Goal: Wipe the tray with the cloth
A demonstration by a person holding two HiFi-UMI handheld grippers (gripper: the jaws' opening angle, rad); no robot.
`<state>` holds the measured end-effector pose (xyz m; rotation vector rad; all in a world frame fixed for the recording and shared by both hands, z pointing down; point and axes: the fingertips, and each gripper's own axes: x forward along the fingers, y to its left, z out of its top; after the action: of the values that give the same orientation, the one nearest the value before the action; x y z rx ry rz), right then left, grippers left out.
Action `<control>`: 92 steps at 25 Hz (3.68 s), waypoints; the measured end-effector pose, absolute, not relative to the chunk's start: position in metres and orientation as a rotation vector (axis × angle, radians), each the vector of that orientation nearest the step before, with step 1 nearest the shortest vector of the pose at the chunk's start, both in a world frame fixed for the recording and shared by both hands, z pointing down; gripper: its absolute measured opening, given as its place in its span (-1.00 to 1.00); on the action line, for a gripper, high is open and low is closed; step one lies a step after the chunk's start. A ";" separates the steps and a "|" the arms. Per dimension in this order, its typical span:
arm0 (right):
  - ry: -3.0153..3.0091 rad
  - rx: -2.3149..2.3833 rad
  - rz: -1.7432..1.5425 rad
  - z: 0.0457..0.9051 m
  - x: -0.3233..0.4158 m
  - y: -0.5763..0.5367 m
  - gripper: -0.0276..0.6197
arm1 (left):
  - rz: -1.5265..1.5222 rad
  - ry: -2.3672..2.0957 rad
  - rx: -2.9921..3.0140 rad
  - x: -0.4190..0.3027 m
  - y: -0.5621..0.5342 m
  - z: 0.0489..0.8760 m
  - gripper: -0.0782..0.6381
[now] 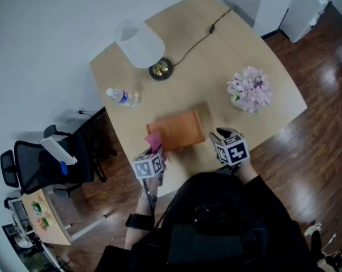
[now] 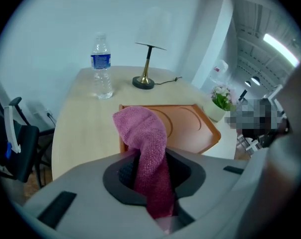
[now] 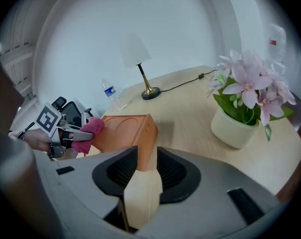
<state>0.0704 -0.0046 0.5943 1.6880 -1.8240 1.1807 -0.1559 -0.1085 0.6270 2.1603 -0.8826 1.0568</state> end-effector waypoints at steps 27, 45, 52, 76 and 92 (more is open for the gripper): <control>-1.809 1.681 1.169 0.592 0.062 0.015 -0.50 | 0.860 -0.392 2.323 -0.002 -0.026 0.585 -0.53; -1.857 1.585 1.093 0.586 0.034 -0.003 -0.50 | 0.933 -0.969 2.040 -0.267 -0.037 0.647 -0.53; -1.829 1.584 1.090 0.587 0.033 0.004 -0.50 | 0.941 -0.994 1.956 -0.291 -0.074 0.688 -0.53; -1.808 1.647 1.079 0.579 0.043 -0.005 -0.50 | 0.662 -0.893 2.311 -0.203 -0.084 0.536 -0.33; -1.968 1.455 0.986 0.566 0.020 0.005 -0.90 | 0.928 -0.599 2.415 -0.122 -0.032 0.559 -0.74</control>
<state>0.0201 0.0050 0.5660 1.4552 -1.9677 0.9864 -0.1223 -0.0321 0.5586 2.4150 -0.5991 0.9282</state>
